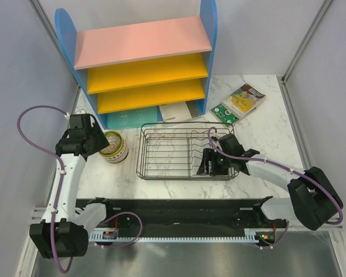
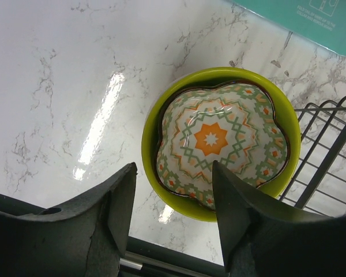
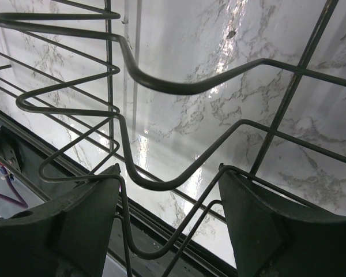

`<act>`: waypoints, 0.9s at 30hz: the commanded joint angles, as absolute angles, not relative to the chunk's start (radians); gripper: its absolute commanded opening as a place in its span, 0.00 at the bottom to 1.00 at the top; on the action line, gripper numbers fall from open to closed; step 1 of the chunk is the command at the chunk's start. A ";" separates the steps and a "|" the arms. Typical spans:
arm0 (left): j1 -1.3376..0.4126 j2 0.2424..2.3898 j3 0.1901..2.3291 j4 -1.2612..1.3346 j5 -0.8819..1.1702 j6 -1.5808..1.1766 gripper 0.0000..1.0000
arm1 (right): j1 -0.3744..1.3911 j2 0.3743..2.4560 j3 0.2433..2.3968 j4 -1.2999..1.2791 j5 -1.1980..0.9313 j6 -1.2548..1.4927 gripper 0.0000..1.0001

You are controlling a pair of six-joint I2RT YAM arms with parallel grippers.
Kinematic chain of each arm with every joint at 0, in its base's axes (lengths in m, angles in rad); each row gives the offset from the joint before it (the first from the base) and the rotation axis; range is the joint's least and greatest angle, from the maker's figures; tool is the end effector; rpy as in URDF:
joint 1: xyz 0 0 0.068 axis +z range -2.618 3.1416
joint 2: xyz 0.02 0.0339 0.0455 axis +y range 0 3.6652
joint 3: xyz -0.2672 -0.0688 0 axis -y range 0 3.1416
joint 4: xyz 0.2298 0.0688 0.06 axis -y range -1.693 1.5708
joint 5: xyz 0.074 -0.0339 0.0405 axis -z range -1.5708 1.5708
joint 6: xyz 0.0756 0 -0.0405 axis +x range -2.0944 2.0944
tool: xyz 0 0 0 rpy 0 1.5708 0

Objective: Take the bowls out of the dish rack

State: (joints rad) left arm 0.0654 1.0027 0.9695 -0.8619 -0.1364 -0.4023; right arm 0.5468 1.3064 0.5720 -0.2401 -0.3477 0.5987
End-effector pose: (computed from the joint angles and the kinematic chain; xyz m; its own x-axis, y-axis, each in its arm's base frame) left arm 0.1999 0.0234 0.2749 -0.6579 -0.4318 -0.6170 -0.4425 0.8846 -0.1473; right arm 0.1937 0.1481 0.1419 -0.9515 0.0411 -0.3050 -0.1405 0.8237 0.5494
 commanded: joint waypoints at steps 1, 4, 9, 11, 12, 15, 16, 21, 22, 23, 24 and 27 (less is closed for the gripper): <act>0.069 0.991 1.011 -0.864 -0.164 -0.385 0.62 | 0.548 1.330 0.555 -0.244 -0.301 0.561 0.77; 0.067 0.982 1.020 -0.862 -0.176 -0.382 0.62 | 0.548 1.330 0.555 -0.244 -0.301 0.561 0.77; 0.067 0.956 1.055 -0.865 -0.192 -0.368 0.63 | 0.548 1.330 0.552 -0.244 -0.299 0.561 0.77; 0.069 0.951 1.071 -0.865 -0.187 -0.362 0.63 | 0.548 1.330 0.551 -0.241 -0.298 0.560 0.77; 0.069 0.948 1.075 -0.865 -0.186 -0.354 0.63 | 0.548 1.328 0.551 -0.242 -0.298 0.563 0.77; 0.067 0.930 1.089 -0.864 -0.114 -0.319 0.63 | 0.546 1.322 0.549 -0.241 -0.293 0.568 0.77; 0.067 0.922 1.089 -0.856 -0.053 -0.307 0.64 | 0.548 1.315 0.548 -0.233 -0.293 0.571 0.77; 0.060 0.864 1.069 -0.819 0.118 -0.267 0.66 | 0.548 1.313 0.558 -0.222 -0.314 0.580 0.76; 0.060 0.865 1.071 -0.818 0.133 -0.273 0.66 | 0.548 1.313 0.563 -0.222 -0.316 0.581 0.76; 0.052 0.867 1.066 -0.819 0.143 -0.278 0.67 | 0.548 1.313 0.580 -0.225 -0.316 0.580 0.76; 0.048 0.870 1.062 -0.818 0.149 -0.279 0.66 | 0.548 1.312 0.589 -0.227 -0.316 0.580 0.76; 0.041 0.861 1.040 -0.799 0.172 -0.288 0.66 | 0.548 1.333 0.633 -0.244 -0.316 0.563 0.75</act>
